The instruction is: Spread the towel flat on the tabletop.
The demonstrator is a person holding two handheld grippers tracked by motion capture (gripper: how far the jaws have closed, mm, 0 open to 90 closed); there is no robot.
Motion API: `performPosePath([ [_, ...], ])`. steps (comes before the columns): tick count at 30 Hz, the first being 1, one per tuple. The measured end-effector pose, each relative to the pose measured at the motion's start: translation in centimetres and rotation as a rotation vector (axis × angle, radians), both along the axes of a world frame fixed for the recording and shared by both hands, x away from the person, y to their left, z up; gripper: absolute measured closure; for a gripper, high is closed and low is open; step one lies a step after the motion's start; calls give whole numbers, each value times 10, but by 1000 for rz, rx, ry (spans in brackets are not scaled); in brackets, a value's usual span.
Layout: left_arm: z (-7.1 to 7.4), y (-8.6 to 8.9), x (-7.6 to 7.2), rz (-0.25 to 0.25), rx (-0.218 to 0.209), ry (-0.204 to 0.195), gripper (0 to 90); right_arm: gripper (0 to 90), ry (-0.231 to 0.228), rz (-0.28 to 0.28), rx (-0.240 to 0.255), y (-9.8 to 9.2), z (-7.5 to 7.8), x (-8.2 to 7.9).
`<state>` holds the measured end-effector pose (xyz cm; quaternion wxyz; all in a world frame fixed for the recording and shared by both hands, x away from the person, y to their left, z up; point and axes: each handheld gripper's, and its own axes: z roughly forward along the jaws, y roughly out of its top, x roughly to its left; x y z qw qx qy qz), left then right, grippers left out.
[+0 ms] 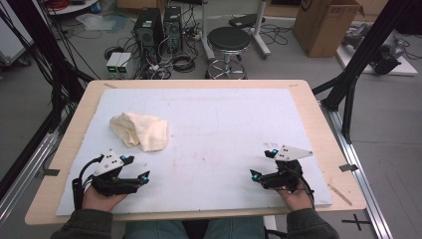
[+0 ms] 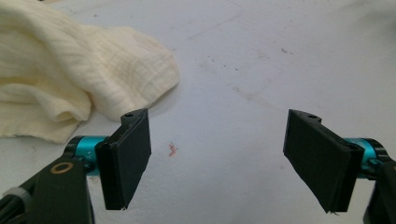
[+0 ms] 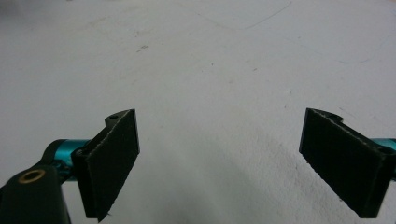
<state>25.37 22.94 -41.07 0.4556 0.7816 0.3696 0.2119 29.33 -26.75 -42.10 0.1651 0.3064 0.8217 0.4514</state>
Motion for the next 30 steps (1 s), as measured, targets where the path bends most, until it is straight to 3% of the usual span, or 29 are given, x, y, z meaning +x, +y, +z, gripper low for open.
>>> performPosePath([
  [6,5,1,5,0,-8,1,276,115,-8,-3,4,1,1,0],
  [13,13,6,24,18,-20,30,299,115,1,4,-1,3,1,1],
  [16,14,9,34,52,-28,37,299,115,-8,3,5,2,3,0],
  [18,16,13,43,91,-42,20,310,115,-12,1,7,2,3,0],
  [22,19,16,52,108,-44,21,328,115,-7,4,9,2,3,1],
  [27,17,24,70,161,-115,26,336,115,-7,7,6,3,3,2],
  [30,13,26,78,202,-121,34,337,115,-4,10,6,3,2,2],
])
